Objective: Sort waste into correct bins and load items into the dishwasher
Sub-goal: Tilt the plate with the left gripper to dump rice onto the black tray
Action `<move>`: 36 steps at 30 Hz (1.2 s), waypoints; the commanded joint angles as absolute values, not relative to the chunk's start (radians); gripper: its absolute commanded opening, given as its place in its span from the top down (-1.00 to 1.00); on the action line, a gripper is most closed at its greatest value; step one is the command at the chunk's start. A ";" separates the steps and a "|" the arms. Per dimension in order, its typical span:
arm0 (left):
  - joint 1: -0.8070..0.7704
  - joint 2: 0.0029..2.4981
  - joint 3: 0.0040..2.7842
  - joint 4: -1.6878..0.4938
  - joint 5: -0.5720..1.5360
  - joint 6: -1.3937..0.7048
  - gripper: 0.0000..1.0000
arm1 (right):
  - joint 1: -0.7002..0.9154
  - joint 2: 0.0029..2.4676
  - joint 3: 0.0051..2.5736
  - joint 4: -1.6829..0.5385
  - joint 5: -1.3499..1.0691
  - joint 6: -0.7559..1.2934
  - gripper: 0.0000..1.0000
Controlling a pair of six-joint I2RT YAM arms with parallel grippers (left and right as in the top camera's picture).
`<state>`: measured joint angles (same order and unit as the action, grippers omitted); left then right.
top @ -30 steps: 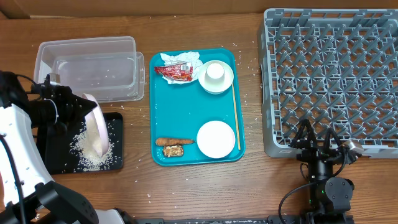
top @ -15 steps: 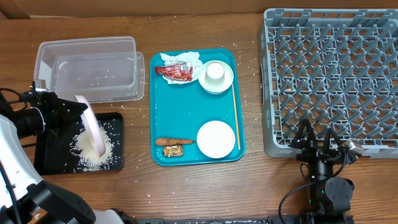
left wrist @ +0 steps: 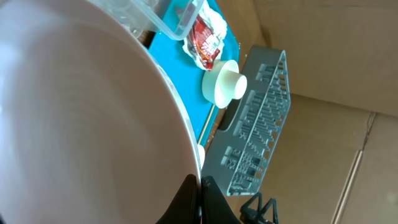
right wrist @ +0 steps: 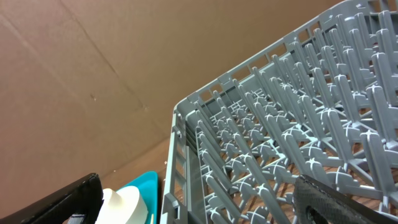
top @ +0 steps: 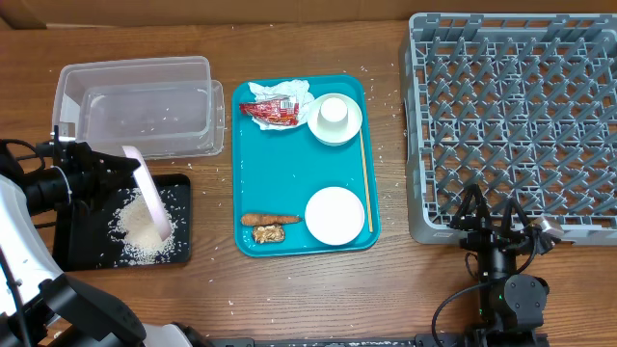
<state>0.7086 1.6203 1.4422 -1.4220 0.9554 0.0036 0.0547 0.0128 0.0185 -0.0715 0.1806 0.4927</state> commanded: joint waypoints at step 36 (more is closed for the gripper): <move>0.669 1.464 1.444 -1.454 0.907 0.045 0.92 | 0.060 0.004 0.008 -0.066 0.179 0.482 -1.00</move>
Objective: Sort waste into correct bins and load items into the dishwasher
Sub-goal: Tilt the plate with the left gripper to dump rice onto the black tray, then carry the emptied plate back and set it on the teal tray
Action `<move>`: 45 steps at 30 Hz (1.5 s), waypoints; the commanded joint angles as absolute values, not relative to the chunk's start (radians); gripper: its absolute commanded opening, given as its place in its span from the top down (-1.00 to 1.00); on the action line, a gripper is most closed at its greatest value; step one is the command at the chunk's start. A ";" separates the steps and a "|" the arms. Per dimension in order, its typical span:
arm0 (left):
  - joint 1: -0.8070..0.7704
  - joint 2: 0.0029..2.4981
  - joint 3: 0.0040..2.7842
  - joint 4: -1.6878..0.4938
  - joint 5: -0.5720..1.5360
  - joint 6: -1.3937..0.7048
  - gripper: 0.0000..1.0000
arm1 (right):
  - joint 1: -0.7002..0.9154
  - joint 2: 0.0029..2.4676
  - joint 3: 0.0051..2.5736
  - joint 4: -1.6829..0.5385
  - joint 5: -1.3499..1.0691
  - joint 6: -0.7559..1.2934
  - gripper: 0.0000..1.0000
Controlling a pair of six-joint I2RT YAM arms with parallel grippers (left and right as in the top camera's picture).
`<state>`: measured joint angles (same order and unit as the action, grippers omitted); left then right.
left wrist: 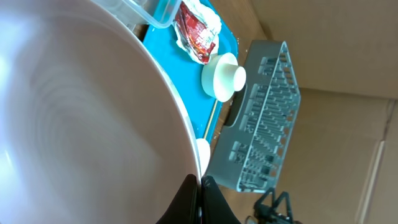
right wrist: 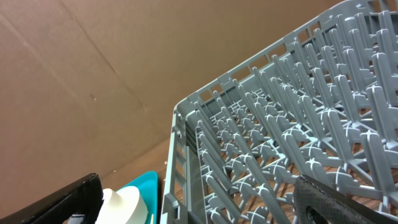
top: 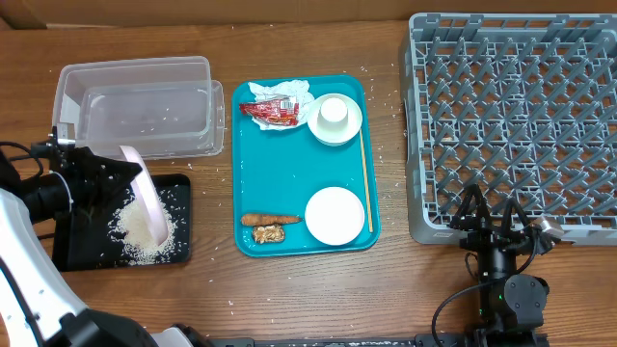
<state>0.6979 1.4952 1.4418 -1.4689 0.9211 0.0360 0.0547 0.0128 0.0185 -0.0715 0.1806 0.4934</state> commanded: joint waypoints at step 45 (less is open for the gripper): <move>-0.472 1.530 1.495 -1.063 -0.012 -0.435 0.92 | 0.060 0.004 0.008 -0.066 0.179 0.482 -1.00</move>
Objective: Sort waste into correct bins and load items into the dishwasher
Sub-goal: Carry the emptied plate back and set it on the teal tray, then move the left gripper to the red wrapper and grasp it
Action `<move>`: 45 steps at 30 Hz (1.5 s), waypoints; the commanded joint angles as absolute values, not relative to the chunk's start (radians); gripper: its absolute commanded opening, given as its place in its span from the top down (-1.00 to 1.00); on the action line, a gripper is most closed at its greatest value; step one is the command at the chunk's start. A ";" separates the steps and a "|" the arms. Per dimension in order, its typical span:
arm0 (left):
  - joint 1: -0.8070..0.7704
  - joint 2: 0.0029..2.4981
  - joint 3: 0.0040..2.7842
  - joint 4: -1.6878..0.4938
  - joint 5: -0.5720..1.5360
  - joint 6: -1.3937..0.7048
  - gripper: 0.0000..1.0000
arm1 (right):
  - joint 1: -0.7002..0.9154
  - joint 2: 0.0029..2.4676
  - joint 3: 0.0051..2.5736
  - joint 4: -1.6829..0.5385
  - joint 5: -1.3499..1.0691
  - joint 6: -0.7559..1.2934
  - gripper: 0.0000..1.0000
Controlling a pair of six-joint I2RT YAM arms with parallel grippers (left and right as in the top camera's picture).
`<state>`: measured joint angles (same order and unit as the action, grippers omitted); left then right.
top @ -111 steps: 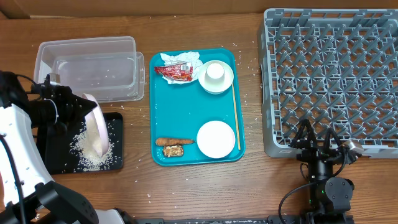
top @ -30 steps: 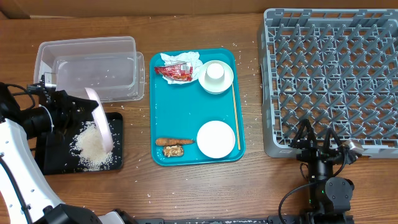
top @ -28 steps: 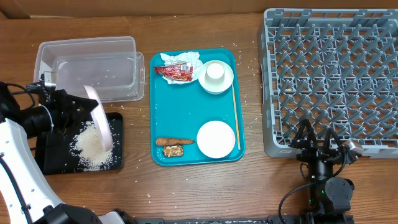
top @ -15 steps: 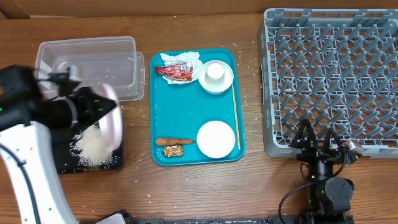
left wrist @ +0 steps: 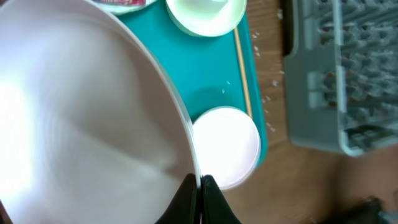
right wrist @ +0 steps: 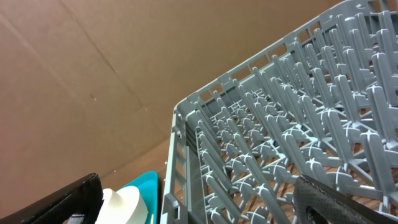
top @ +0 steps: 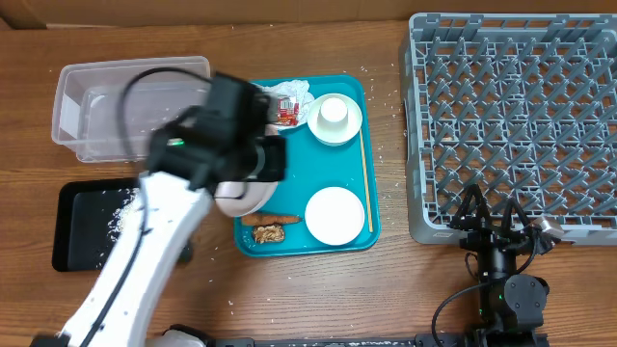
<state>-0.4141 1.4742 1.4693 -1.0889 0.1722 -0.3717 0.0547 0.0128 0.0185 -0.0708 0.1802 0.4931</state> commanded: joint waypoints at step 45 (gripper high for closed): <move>-0.554 1.864 1.802 -1.255 -0.175 -0.475 -1.00 | 0.060 0.004 0.008 -0.066 0.179 0.482 -1.00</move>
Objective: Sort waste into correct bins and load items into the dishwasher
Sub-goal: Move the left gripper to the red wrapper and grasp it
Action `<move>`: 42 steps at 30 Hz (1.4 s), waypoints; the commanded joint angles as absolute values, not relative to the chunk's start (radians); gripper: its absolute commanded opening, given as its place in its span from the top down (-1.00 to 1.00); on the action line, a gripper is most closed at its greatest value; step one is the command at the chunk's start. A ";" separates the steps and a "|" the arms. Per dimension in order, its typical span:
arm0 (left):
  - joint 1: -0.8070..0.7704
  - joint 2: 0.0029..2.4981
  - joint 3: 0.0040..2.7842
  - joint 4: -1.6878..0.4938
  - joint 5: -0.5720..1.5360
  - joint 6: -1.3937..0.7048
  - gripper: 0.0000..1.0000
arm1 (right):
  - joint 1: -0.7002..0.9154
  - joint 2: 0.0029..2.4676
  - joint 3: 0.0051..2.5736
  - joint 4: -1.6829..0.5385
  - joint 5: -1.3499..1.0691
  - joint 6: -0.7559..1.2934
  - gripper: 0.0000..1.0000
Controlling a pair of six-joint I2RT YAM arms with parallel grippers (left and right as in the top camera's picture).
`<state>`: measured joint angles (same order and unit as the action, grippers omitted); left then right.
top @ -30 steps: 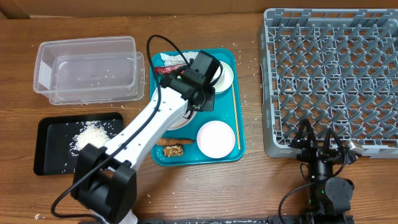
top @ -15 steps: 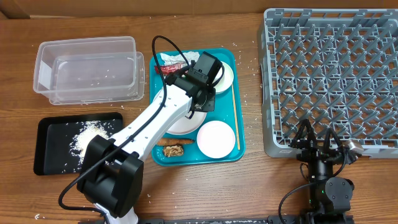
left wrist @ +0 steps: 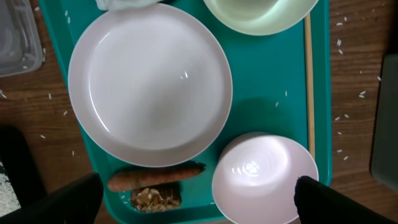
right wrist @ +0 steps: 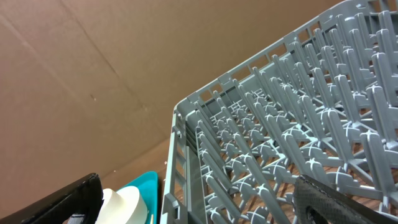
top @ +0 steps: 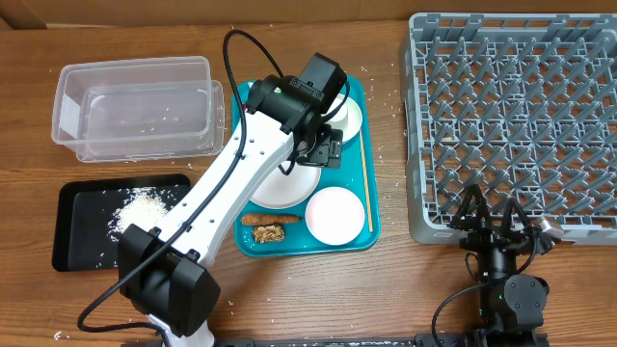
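The pale pink plate (left wrist: 149, 84) lies flat on the teal tray (left wrist: 261, 106), partly under my arm in the overhead view (top: 278, 189). My left gripper (left wrist: 198, 202) hangs open above it (top: 318, 146), holding nothing. An upturned white bowl (left wrist: 264, 177) sits at the tray's front right. A carrot (left wrist: 155, 177) and food scraps (left wrist: 155, 198) lie at the front left. A chopstick (left wrist: 309, 74) runs along the right rim. My right gripper (right wrist: 202, 208) rests open in front of the grey dishwasher rack (top: 511, 116).
A pale green saucer with a cup (top: 352, 114) sits at the back of the tray, partly hidden by my arm. A clear bin (top: 135, 111) stands at the back left. A black tray holding rice (top: 120, 220) lies at the front left. Rice grains dot the table.
My left gripper was shut on the pink plate above the teal tray. The plate now lies flat on the tray, and the gripper is open above it. The right arm has not moved.
My left gripper held the pink plate tilted over the black tray, above a pile of rice, at the two oldest moments. Then it held the plate over the teal tray, with the rice left behind. Now the plate rests on the teal tray, let go.
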<state>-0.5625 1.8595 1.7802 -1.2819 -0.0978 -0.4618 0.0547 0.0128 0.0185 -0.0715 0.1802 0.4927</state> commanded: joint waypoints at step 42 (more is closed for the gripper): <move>-0.353 2.213 1.802 -0.594 -0.265 -0.303 -0.62 | 0.060 0.004 0.008 -0.066 0.179 0.482 -1.00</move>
